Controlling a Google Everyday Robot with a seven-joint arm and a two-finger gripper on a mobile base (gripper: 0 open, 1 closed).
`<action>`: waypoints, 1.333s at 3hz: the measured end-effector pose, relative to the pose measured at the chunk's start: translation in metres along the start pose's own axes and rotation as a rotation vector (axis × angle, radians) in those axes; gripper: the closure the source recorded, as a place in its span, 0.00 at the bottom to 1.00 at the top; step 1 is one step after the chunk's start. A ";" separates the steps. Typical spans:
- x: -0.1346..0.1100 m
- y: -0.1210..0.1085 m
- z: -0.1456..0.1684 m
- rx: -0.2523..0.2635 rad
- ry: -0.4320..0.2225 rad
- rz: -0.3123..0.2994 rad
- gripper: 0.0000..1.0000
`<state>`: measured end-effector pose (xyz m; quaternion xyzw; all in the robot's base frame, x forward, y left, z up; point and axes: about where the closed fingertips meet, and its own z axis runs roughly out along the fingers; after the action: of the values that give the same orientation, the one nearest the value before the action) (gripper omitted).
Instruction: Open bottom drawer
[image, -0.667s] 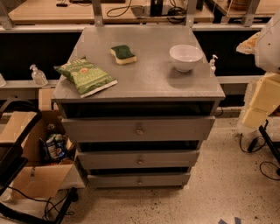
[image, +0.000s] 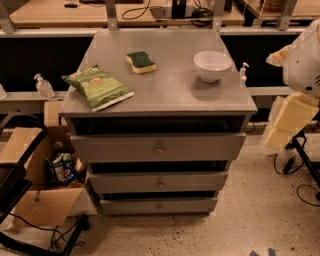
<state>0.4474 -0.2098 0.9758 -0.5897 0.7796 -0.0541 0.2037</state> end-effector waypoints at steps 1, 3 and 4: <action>0.013 0.012 0.052 0.041 0.018 0.096 0.00; 0.060 0.053 0.185 0.056 0.035 0.406 0.00; 0.071 0.050 0.237 0.070 -0.056 0.556 0.00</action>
Offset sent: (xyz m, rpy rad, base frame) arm 0.1185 0.0009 -0.1602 0.2578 -0.4336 -0.4477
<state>0.4776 -0.2244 0.7255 -0.3471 0.9032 -0.0070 0.2524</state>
